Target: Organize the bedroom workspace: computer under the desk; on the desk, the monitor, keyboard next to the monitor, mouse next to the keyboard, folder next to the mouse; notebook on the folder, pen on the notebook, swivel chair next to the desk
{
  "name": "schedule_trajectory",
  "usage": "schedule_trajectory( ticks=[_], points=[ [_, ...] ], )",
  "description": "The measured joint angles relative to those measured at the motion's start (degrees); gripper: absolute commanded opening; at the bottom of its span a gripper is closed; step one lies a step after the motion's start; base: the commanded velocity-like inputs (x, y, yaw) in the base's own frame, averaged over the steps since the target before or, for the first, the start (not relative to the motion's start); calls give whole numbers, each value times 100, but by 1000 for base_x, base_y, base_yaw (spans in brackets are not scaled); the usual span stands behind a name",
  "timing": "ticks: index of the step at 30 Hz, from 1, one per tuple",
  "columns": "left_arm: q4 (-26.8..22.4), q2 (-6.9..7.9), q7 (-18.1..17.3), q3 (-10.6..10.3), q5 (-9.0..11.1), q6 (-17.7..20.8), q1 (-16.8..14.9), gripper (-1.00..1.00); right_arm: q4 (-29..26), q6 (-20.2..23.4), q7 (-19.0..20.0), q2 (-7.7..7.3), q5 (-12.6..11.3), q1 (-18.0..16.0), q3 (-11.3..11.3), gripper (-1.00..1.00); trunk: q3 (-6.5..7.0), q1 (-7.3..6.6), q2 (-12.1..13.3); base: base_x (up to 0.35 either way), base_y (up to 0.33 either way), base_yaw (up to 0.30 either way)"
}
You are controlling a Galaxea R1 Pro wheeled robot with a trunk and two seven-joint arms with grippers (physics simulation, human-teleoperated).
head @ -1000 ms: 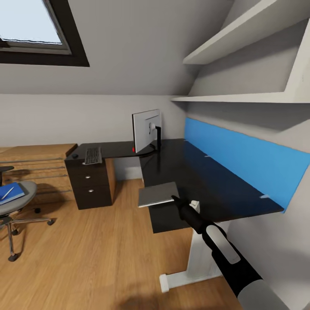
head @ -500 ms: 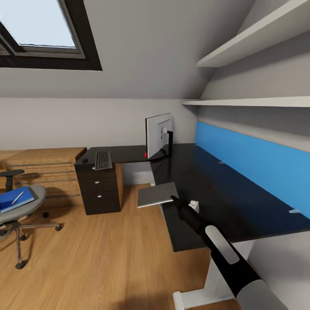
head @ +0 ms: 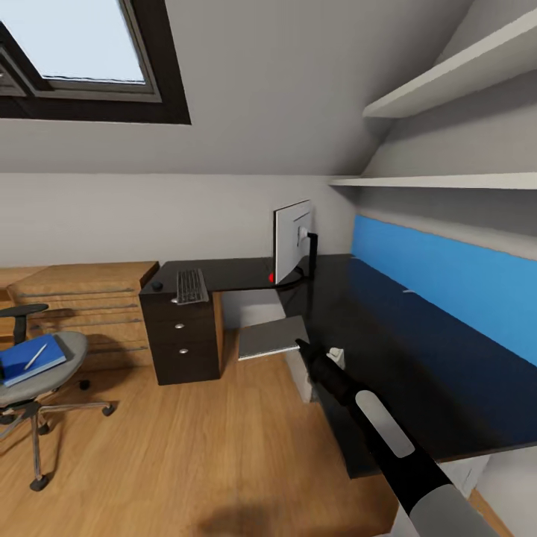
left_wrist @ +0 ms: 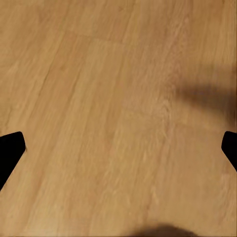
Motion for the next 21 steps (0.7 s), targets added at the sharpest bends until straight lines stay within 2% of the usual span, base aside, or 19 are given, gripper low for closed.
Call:
schedule_trajectory(
  ticks=[21],
  points=[
    [-6, 3, 19, 25, 17, 0, 1, 100, 9, 5, -5, 9, -6, 0, 11, -100, 3, 0, 0, 197, 297, 0]
  ],
)
